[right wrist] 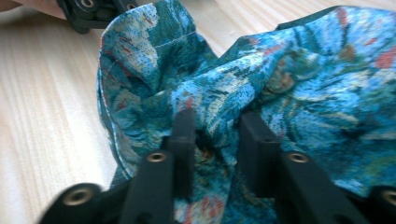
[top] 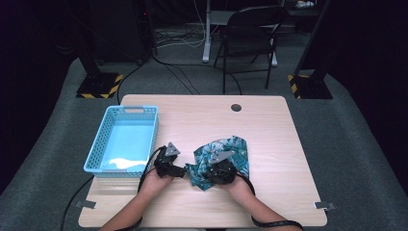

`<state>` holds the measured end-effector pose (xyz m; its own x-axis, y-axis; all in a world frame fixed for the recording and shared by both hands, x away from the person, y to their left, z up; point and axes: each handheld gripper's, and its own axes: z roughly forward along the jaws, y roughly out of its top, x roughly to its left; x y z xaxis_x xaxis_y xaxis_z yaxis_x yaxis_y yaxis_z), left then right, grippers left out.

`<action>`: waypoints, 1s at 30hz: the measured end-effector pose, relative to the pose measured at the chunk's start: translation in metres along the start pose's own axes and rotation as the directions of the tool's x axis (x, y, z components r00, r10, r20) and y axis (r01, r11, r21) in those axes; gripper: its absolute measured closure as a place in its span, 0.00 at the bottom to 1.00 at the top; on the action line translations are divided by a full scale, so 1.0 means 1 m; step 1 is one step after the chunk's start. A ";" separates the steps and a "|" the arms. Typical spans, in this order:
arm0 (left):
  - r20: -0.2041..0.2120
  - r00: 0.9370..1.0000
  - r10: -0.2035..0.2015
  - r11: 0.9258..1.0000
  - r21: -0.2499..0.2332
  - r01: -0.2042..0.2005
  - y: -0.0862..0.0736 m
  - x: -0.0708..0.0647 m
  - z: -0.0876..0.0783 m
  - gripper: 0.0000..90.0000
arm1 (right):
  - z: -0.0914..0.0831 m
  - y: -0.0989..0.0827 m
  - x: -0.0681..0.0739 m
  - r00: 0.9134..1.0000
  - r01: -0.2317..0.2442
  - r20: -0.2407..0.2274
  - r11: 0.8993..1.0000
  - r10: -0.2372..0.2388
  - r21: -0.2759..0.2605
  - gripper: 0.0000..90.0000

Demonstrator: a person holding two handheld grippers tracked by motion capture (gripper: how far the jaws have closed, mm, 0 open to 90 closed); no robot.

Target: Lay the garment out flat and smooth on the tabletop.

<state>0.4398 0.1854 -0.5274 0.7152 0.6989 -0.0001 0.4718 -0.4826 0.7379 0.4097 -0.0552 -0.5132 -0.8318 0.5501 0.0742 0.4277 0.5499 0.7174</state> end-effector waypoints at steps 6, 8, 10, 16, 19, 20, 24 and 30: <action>0.000 1.000 -0.001 1.000 0.000 0.001 0.000 0.000 0.000 0.15 | -0.008 0.003 0.003 1.000 0.023 -0.005 0.999 -0.024 -0.037 0.98; 0.000 1.000 -0.001 1.000 0.000 0.001 0.000 0.000 0.000 0.15 | -0.013 0.005 0.003 1.000 0.024 -0.004 0.998 -0.024 -0.058 0.98; 0.000 1.000 0.000 1.000 0.000 0.000 0.000 0.000 0.000 0.15 | -0.020 0.008 0.003 1.000 0.025 0.001 0.996 -0.025 -0.082 0.98; 0.001 1.000 -0.003 1.000 0.000 0.003 0.000 0.000 0.000 0.15 | -0.043 0.016 -0.001 0.999 0.028 0.019 0.988 -0.026 -0.149 0.98; 0.000 1.000 0.000 1.000 0.001 0.000 0.000 0.000 0.000 0.15 | -0.054 0.019 -0.005 0.999 0.026 0.036 0.984 -0.020 -0.176 0.98; 0.000 1.000 0.000 1.000 0.001 0.000 0.000 0.000 0.000 0.15 | -0.058 0.019 -0.007 0.999 0.024 0.043 0.982 -0.016 -0.187 0.98; 0.000 1.000 0.000 1.000 0.001 0.000 0.000 0.000 0.000 0.15 | -0.074 0.021 -0.013 0.998 0.016 0.062 0.974 -0.001 -0.227 0.98; 0.002 1.000 -0.001 1.000 -0.001 0.001 0.000 0.000 0.000 0.15 | -0.097 0.019 -0.024 0.995 0.011 0.102 0.964 0.017 -0.265 0.98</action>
<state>0.4398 0.1855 -0.5275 0.7157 0.6984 -0.0018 0.4720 -0.4818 0.7383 0.4034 -0.1184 -0.4341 -0.7838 0.6208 0.0153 0.3097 0.3695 0.8761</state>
